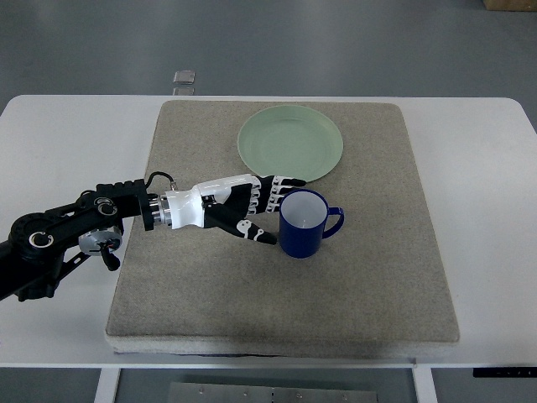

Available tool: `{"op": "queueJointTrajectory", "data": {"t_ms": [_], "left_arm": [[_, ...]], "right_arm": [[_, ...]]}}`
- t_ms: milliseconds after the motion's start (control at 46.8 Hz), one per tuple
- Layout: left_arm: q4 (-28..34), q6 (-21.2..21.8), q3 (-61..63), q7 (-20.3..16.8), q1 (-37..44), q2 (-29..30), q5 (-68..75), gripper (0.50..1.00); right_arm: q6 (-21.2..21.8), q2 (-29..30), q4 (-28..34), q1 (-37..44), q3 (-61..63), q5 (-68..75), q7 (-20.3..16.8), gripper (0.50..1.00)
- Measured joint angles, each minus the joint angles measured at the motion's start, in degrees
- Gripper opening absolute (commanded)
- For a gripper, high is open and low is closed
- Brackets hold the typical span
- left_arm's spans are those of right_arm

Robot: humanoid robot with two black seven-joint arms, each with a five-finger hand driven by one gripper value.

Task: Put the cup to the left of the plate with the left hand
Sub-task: 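Close the left hand fingers around the blue mug, then lift the blue mug and carry it past the plate's side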

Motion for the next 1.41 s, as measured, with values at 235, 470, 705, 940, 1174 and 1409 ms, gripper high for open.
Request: {"op": "queueJointTrajectory", "data": {"t_ms": [235, 470, 705, 940, 1174, 1409], "left_arm": [[1.2, 2.2, -0.1, 0.0, 0.1, -2.0, -0.1, 0.996], [1.2, 3.5, -0.1, 0.0, 0.1, -3.3, -0.1, 0.996], [1.2, 3.5, 0.0, 0.0, 0.1, -4.1, -0.1, 0.996], [1.3, 3.5, 0.0, 0.0, 0.1, -4.7, -0.1, 0.996], [2.0, 3.5, 0.3, 0.0, 0.1, -5.4, 0.0, 0.958], [2.2, 3.6, 1.0, 0.0, -0.4, -5.4, 0.0, 0.791]], "right_arm": [[0.0, 0.0, 0.0, 0.0, 0.0, 0.0, 0.0, 0.934], [0.0, 0.0, 0.0, 0.0, 0.0, 0.0, 0.0, 0.934], [0.0, 0.0, 0.0, 0.0, 0.0, 0.0, 0.0, 0.934], [0.0, 0.0, 0.0, 0.0, 0.0, 0.0, 0.0, 0.934], [0.0, 0.0, 0.0, 0.0, 0.0, 0.0, 0.0, 0.934], [0.0, 0.0, 0.0, 0.0, 0.0, 0.0, 0.0, 0.934]]}}
